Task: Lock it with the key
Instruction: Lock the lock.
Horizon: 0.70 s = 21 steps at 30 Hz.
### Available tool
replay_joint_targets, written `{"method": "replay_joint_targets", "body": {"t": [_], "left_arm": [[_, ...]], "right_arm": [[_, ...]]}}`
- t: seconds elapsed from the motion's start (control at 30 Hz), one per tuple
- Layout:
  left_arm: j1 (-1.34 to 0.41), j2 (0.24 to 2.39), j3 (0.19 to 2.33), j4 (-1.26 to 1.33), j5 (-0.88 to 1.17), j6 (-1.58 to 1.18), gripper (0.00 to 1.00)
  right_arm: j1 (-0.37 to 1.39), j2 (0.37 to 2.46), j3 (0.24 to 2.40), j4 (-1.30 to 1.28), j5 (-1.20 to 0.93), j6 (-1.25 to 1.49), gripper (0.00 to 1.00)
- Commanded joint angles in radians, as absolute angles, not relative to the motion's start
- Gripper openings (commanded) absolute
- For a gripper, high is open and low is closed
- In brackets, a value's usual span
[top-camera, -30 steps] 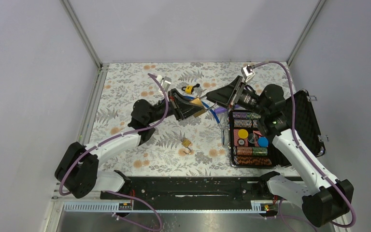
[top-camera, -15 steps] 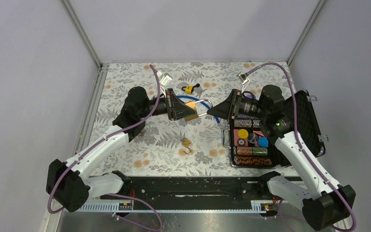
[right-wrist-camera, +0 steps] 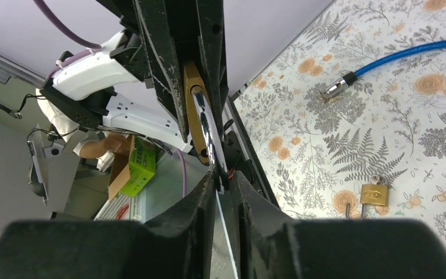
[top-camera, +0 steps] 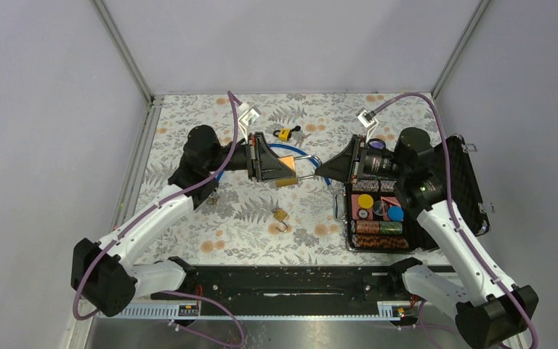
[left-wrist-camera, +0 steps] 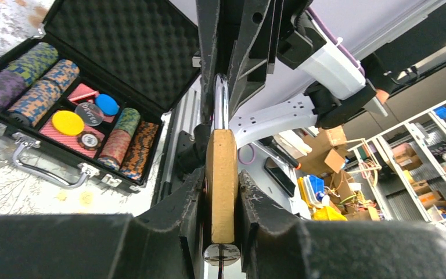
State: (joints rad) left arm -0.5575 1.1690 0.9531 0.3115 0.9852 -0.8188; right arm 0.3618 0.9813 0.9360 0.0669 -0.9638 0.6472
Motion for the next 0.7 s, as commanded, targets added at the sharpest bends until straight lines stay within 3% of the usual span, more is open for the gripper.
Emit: {"method": "replay_joint_targets", "body": {"t": [0.0, 0.07, 0.13, 0.37, 0.47, 0.67], "left_arm": [[-0.561, 1.162, 1.001, 0.536, 1.062, -0.914, 0.0], [-0.561, 1.159, 0.997, 0.519, 1.054, -0.893, 0.0], [-0.562, 1.159, 0.997, 0.498, 1.046, -0.878, 0.0], [-0.58, 1.168, 1.007, 0.428, 1.021, -0.816, 0.0], [-0.597, 1.174, 1.013, 0.446, 1.01, -0.829, 0.0], [-0.628, 1.184, 1.044, 0.474, 1.001, -0.856, 0.0]], "right_arm": [[0.357, 0.962, 0.974, 0.119, -0.992, 0.647, 0.28], [0.357, 0.951, 0.976, 0.128, -0.992, 0.656, 0.32], [0.357, 0.949, 0.982, 0.13, -0.993, 0.661, 0.31], [0.359, 0.957, 0.966, 0.213, -1.015, 0.749, 0.01], [0.372, 0.951, 0.924, 0.337, -1.018, 0.844, 0.0], [0.428, 0.95, 0.921, 0.278, -0.96, 0.803, 0.0]]}}
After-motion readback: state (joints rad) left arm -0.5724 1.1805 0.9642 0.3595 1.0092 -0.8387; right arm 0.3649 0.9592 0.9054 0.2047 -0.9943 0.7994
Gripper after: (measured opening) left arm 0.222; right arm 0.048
